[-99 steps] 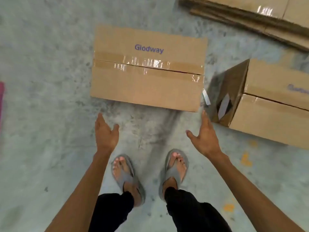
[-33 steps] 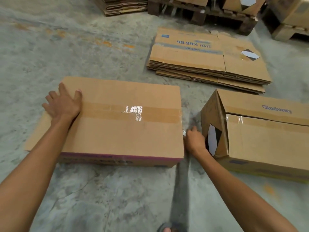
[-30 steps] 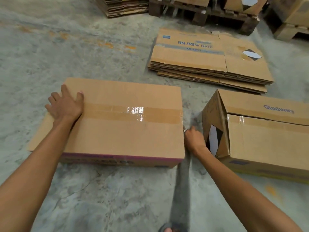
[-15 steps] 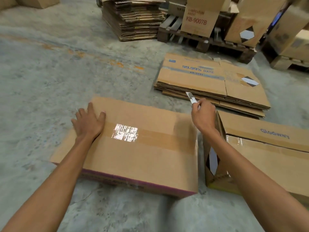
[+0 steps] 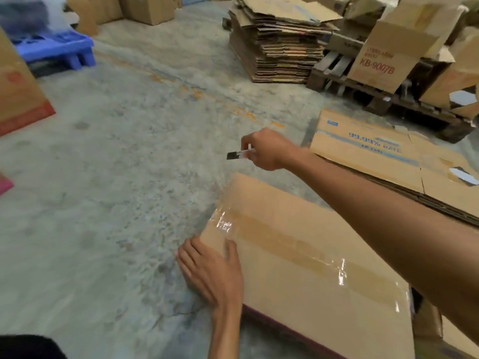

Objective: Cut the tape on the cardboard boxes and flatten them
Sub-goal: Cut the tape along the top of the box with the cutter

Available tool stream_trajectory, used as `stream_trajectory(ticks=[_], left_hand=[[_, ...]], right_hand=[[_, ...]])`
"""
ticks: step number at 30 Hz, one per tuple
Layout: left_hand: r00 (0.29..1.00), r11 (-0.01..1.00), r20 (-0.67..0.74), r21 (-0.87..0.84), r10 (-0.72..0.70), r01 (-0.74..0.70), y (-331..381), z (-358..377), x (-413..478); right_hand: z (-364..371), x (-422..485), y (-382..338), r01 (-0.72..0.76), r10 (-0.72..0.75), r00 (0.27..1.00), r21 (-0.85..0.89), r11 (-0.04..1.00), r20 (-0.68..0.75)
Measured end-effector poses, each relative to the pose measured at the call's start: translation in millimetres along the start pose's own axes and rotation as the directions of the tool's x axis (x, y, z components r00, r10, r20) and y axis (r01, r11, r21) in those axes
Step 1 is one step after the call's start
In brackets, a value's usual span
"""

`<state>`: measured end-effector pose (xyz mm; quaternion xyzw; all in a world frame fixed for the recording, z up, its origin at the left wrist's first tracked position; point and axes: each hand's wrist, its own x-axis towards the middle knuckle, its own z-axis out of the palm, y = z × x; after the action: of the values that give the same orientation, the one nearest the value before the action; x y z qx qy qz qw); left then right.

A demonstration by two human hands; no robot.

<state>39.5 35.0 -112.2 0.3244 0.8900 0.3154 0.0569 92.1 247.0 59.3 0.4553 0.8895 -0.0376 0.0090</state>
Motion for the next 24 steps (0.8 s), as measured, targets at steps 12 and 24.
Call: stream_trajectory(ticks=[12, 24], left_hand=[[0.991, 0.982, -0.115, -0.169, 0.069, -0.088, 2.7, 14.4, 14.5], [0.995, 0.966, -0.091, 0.259, 0.035, -0.011, 33.9, 7.5, 28.6]], right_hand=[[60.2, 46.1, -39.8, 0.122, -0.133, 0.99, 0.187, 0.975, 0.052], [89.0, 31.2, 2.9, 0.155, -0.172, 0.985, 0.303, 0.94, 0.03]])
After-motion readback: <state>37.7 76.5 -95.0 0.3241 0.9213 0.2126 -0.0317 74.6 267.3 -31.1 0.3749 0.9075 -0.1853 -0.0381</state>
